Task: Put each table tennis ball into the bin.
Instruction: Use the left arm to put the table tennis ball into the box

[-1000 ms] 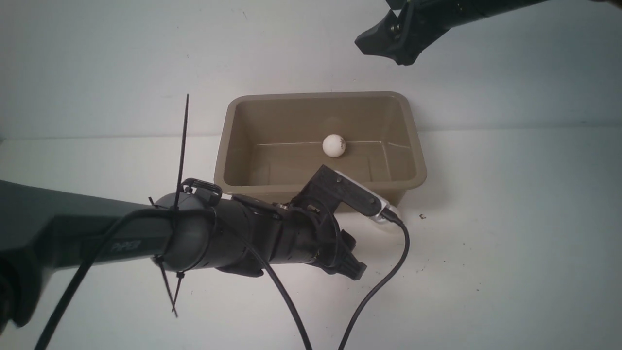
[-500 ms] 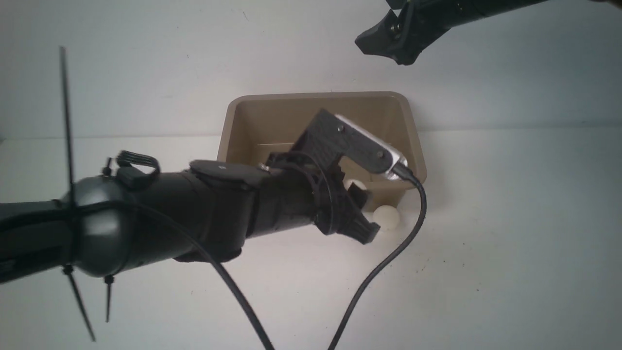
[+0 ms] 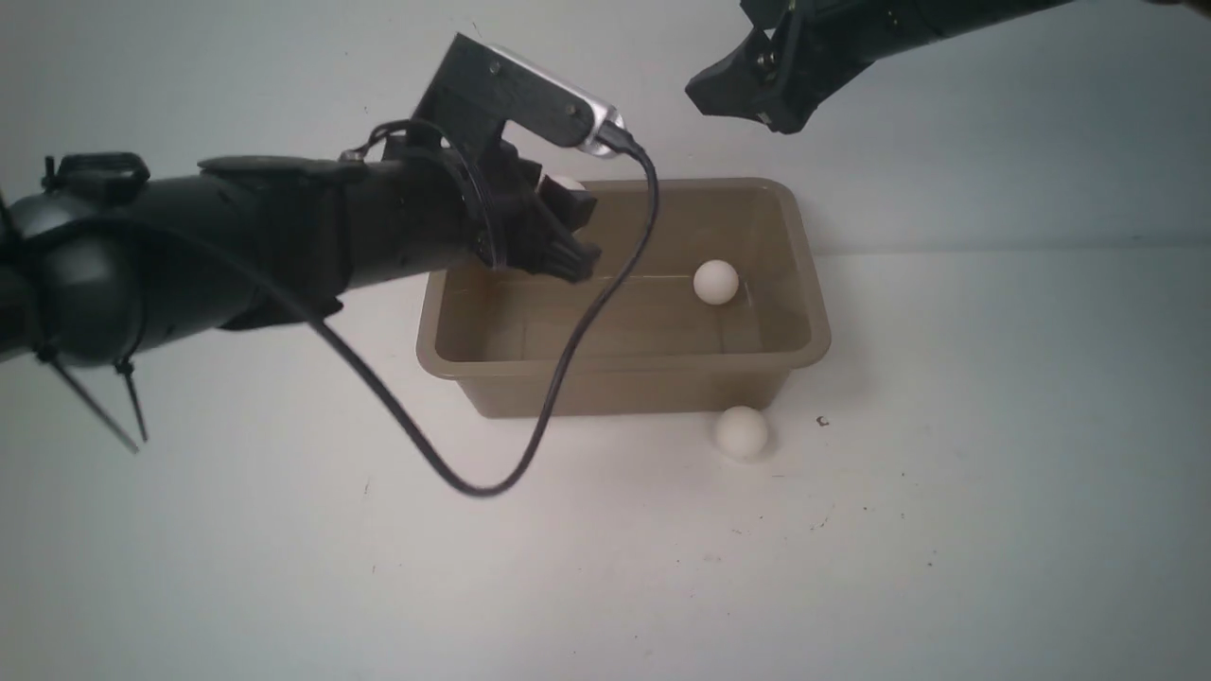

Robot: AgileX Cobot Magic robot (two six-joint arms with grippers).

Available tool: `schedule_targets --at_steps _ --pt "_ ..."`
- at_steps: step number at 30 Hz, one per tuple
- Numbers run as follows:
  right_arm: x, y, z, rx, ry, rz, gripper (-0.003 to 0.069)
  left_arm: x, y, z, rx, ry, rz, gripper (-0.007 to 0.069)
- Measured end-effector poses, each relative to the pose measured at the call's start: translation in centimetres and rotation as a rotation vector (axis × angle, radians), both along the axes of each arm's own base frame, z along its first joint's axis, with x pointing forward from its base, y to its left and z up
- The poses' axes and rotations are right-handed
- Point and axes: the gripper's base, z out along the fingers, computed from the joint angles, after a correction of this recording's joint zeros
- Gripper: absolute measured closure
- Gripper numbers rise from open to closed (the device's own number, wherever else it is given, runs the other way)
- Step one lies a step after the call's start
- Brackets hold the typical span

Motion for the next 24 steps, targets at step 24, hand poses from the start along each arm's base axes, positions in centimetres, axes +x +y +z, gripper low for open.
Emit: schedule_targets --at_steps 24 --pt "-0.4 -0.3 0.2 -0.048 0.001 0.001 0.0069 3.0 -1.5 -2.2 -0.104 0.077 -0.006 0.0085"
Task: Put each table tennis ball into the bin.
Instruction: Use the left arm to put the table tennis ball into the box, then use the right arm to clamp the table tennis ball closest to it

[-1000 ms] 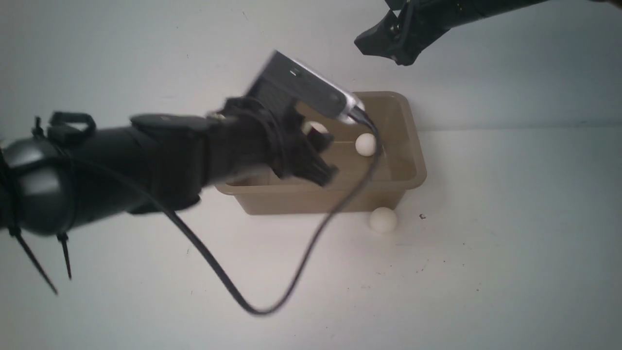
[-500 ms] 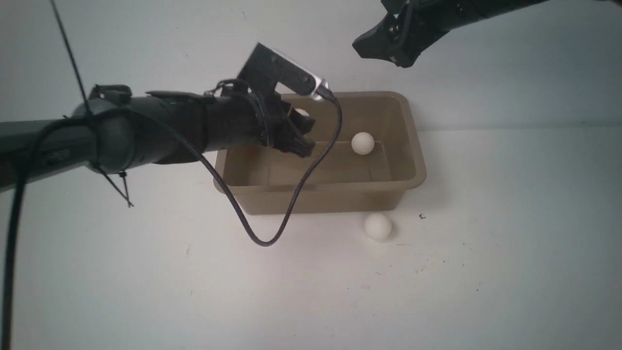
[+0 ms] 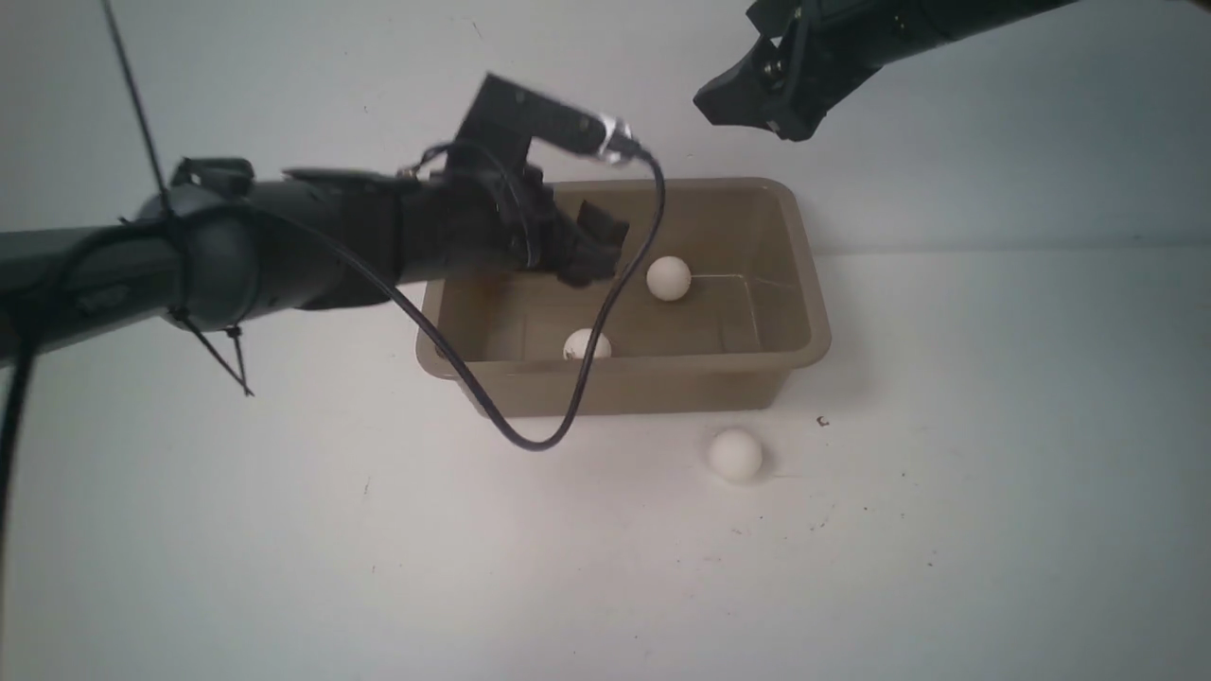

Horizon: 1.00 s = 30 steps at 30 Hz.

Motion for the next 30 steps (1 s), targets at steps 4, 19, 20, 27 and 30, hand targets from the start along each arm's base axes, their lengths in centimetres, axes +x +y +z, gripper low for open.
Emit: schedule_targets --at_steps 4,19,20,27,30 --pt "-0.7 -0.5 1.3 -0.024 -0.048 -0.006 0.0069 -3.4 -1.1 2.8 -0.020 -0.035 -0.069 0.0143" --pt "-3.0 -1.1 0.9 0.058 0.329 -0.153 0.0069 -11.3 2.1 3.7 0.041 -0.032 -0.022 0.0188" --pt "-3.2 -1.2 0.7 0.050 0.364 -0.166 0.0069 -11.8 2.4 4.0 0.044 -0.044 -0.013 0.0188" --pt "-3.9 -1.8 -0.3 0.002 0.503 -0.241 0.0069 -14.3 4.0 6.2 0.028 -0.114 0.026 0.0188" --pt "-4.1 -1.7 -1.3 0.009 0.556 -0.256 0.0069 -14.9 4.9 7.1 0.042 -0.152 0.091 0.0188"
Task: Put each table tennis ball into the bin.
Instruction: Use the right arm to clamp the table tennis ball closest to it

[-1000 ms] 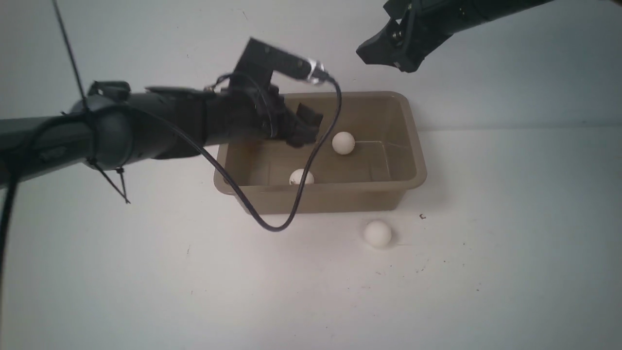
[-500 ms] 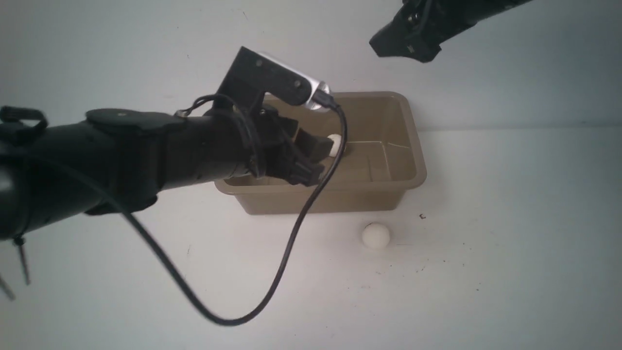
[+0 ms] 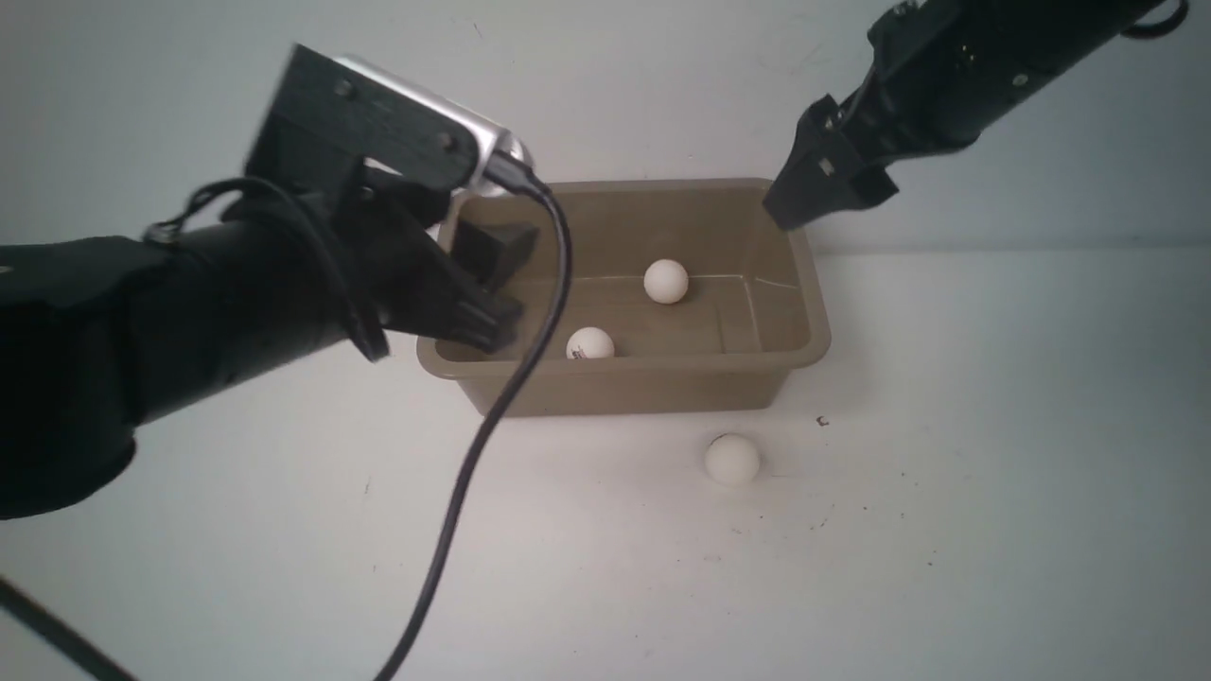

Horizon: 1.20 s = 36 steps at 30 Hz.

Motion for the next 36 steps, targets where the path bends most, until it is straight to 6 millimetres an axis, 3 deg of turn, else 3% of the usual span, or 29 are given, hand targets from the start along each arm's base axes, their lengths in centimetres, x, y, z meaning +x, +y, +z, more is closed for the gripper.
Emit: schedule_targets --at_steps 5,12,20,24,36 --pt "-0.6 0.3 -3.6 -0.004 0.127 -0.015 0.0069 -0.8 1.4 1.5 0.017 -0.058 0.096 0.0188" --pt "-1.6 2.3 -9.3 -0.019 0.187 -0.026 0.0069 -0.8 1.7 1.5 0.086 -0.077 0.107 0.0188" --pt "0.2 4.9 -16.5 -0.056 0.231 -0.043 0.0069 -1.0 1.8 0.6 0.110 -0.058 0.102 0.0188" --pt "0.9 5.1 -17.7 -0.047 0.210 -0.077 0.0069 -1.0 1.8 0.5 0.112 -0.055 0.102 0.0188" --pt "1.3 4.7 -17.9 -0.084 0.181 -0.126 0.0069 -1.0 1.8 0.5 0.112 -0.055 0.102 0.0188"
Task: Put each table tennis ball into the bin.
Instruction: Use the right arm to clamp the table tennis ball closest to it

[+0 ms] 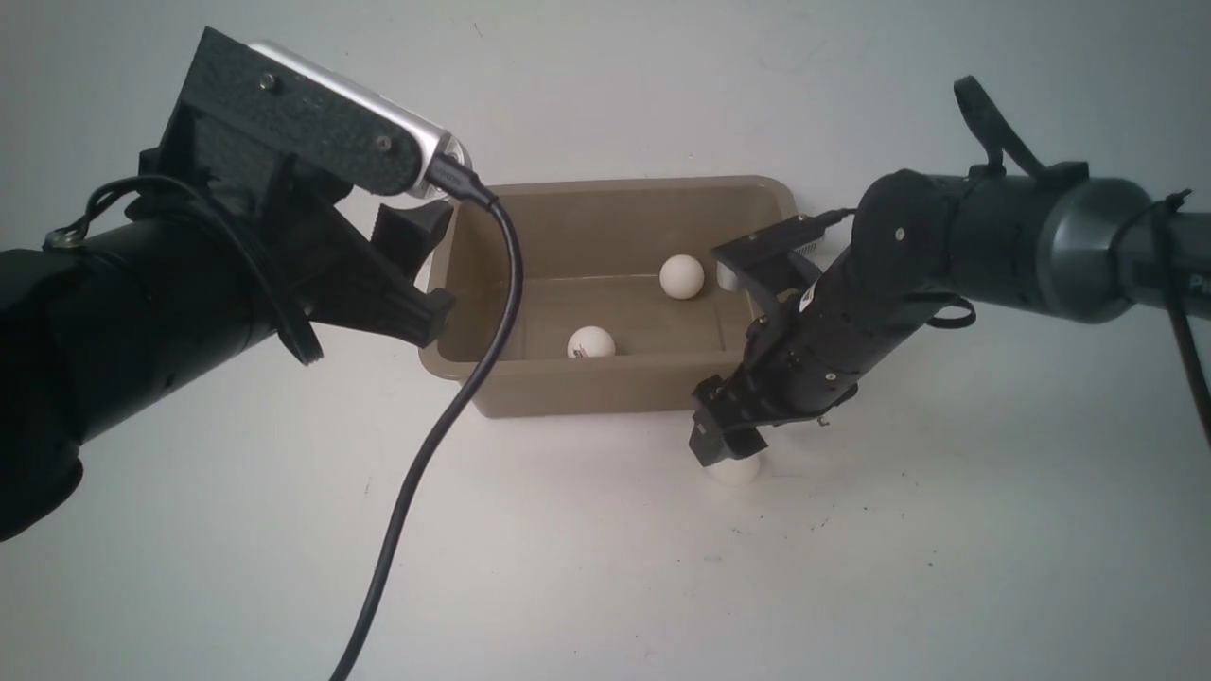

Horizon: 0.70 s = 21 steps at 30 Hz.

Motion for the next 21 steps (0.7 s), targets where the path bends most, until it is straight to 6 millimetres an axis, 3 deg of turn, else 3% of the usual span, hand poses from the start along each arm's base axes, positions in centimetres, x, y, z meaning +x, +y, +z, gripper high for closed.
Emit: schedule_targets --at_steps 14,20,21 --pt "0.4 0.4 -2.9 -0.020 0.046 -0.012 0.0080 0.0 0.0 0.0 0.000 0.000 0.000 0.0188" --pt "0.6 0.4 -2.9 -0.016 0.030 -0.017 0.0183 0.0 0.0 0.0 0.000 0.000 0.000 0.0188" --pt "0.6 0.4 -2.9 -0.016 0.030 -0.017 0.0242 0.0 0.0 0.0 0.000 0.000 0.000 0.0188"
